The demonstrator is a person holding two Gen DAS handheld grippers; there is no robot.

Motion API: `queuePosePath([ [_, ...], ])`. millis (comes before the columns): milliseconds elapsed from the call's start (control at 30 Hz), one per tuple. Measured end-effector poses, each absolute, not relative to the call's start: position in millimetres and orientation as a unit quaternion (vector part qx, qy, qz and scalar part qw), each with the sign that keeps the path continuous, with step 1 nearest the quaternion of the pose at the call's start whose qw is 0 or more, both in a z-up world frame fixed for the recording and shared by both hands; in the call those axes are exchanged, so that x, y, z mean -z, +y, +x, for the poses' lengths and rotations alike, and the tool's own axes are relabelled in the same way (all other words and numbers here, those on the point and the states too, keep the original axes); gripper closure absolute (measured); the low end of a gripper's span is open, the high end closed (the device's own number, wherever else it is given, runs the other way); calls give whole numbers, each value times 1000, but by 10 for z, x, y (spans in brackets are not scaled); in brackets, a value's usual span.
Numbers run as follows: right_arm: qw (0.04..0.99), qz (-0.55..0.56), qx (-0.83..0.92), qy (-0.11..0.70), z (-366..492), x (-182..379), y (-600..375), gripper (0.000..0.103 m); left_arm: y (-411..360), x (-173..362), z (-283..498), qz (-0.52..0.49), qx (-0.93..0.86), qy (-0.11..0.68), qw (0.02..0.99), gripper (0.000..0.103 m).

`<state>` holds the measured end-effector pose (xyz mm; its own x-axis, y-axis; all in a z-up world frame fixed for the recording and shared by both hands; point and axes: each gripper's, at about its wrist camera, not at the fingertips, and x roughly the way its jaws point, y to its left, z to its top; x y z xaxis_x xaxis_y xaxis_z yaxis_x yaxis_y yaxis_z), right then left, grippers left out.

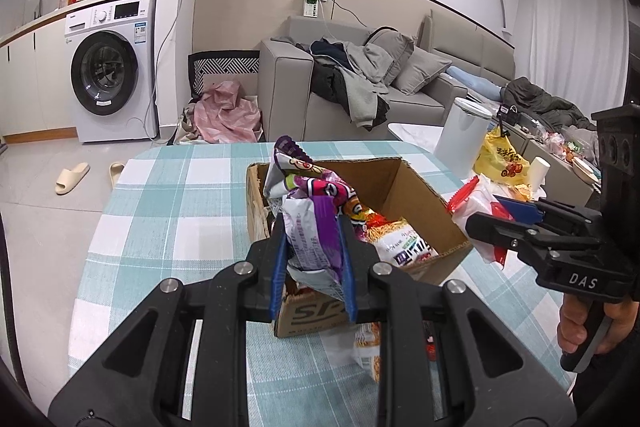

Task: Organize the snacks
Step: 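Lift the purple candy bag with the left tool while the right tool carries the balloon bag over the box, then lower both bags into the box and open both tools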

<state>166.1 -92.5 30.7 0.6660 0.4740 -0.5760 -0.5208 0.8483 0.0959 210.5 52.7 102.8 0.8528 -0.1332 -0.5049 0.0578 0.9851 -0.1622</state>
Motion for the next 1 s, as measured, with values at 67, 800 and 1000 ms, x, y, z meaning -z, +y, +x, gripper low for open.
queuePosePath([
  [67, 911, -38, -273, 306, 1704, -305, -888, 57, 519, -1013, 2177, -71, 50, 269, 959, 83],
  [800, 906, -20, -266, 329, 2135, -165, -753, 57, 392, -820, 2862, -69, 50, 291, 953, 83],
  [1000, 904, -17, -264, 335, 2229, -113, -740, 57, 353, -702, 2996, -69, 47, 300, 950, 83],
])
